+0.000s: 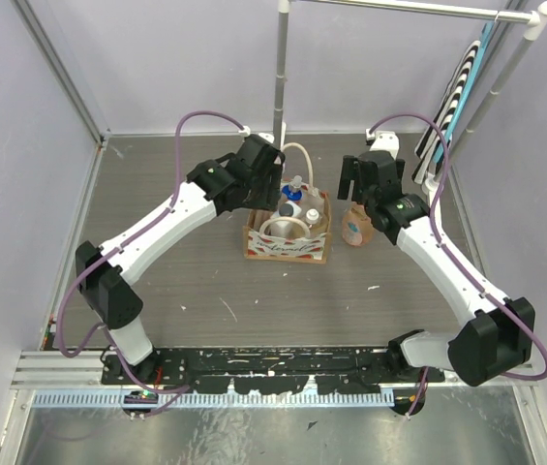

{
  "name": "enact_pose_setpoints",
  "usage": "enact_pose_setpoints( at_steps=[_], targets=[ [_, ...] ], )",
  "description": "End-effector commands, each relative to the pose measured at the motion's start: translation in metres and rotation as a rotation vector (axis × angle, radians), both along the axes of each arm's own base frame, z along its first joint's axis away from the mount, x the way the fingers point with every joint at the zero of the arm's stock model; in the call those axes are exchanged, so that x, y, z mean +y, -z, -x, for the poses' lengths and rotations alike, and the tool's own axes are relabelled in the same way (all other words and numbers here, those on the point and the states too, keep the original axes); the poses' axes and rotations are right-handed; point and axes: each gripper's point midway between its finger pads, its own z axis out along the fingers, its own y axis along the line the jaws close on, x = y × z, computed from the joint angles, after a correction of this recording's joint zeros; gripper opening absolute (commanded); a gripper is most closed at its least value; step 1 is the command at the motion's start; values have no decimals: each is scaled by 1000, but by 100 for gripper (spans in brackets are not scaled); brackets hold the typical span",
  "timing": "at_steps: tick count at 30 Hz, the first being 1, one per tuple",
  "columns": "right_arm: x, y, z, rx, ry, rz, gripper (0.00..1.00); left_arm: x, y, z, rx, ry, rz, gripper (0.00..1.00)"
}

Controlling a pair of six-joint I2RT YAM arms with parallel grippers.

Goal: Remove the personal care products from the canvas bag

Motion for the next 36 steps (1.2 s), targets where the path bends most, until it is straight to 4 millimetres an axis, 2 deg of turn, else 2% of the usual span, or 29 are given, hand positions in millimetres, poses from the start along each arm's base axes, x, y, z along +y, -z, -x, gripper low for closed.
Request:
enact_pose_setpoints(
  at_steps=[1, 8, 25, 28, 32, 36],
  targets=[
    [2, -45, -2, -123, -6, -58, 85, -18, 5, -12, -35, 31, 42, 71],
    [2, -52, 1, -138, -12, -69, 85, -39, 21, -22, -39, 88, 70, 71],
    [2, -57, 4, -151, -17, -77, 85, -46, 58, -35, -58, 123, 9, 71],
    [1, -58, 5, -154, -13, -71, 85, -48, 63, -33, -46, 132, 6, 62],
    [0, -57, 5, -153, -14, -70, 85, -47, 65, -30, -38, 140, 3, 36],
    [1, -54, 5, -146, -14, -71, 85, -43, 62, -27, -46, 138, -12, 29]
  ],
)
